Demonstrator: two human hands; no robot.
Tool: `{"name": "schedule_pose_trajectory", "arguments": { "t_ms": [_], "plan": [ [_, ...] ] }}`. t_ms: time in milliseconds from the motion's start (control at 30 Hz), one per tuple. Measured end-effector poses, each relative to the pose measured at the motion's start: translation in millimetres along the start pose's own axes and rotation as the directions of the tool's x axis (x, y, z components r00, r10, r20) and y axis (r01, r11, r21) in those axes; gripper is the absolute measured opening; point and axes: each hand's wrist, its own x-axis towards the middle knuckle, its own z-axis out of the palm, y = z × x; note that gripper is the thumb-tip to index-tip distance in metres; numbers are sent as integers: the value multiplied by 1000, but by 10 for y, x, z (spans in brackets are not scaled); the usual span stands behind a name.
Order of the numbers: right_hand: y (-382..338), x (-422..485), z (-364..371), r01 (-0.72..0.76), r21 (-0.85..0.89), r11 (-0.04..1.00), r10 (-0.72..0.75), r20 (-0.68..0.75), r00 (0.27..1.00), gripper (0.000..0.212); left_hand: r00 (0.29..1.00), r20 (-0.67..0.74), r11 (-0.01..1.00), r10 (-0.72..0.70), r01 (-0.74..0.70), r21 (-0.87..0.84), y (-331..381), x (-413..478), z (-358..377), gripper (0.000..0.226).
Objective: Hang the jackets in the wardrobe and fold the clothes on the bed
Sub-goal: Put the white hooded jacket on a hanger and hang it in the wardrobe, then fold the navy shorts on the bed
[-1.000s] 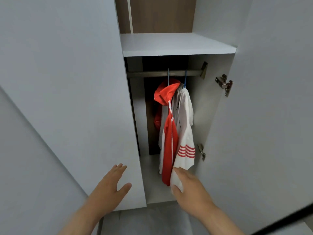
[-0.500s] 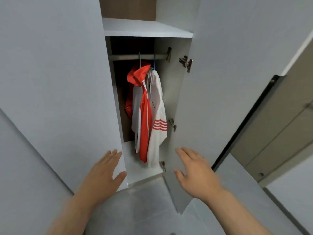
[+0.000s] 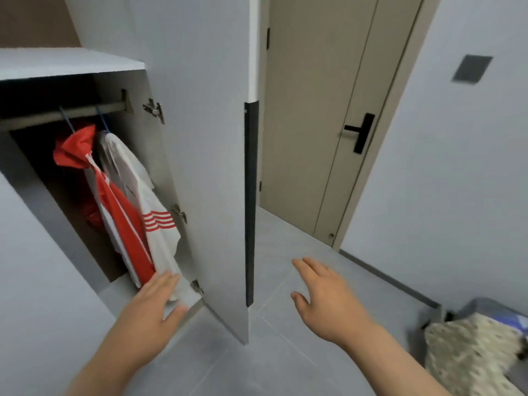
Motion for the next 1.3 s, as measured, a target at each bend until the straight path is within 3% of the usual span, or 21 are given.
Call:
{"name": "schedule_pose_trajectory", "arguments": {
  "t_ms": [167, 533, 900, 1300],
  "plan": [
    [659, -740, -58, -173, 54, 983, 175, -26, 984, 64, 980, 147, 990, 132, -138, 33, 688, -108, 396, 63],
    [1808, -2570, -109, -472, 129, 872, 481, -55, 875, 62, 844, 327, 895, 425, -445, -13, 2297, -609, 1298, 64],
    [2684, -3771, -453, -686, 240, 687, 727, -202, 656, 58, 629, 425, 734, 651, -663, -144, 3878, -635, 2004, 67],
    [3692, -4096, -566, -851, 294, 436, 899, -183, 398, 59, 362, 518, 553, 775, -785, -280, 5423, -148, 3154, 69]
  ]
}}
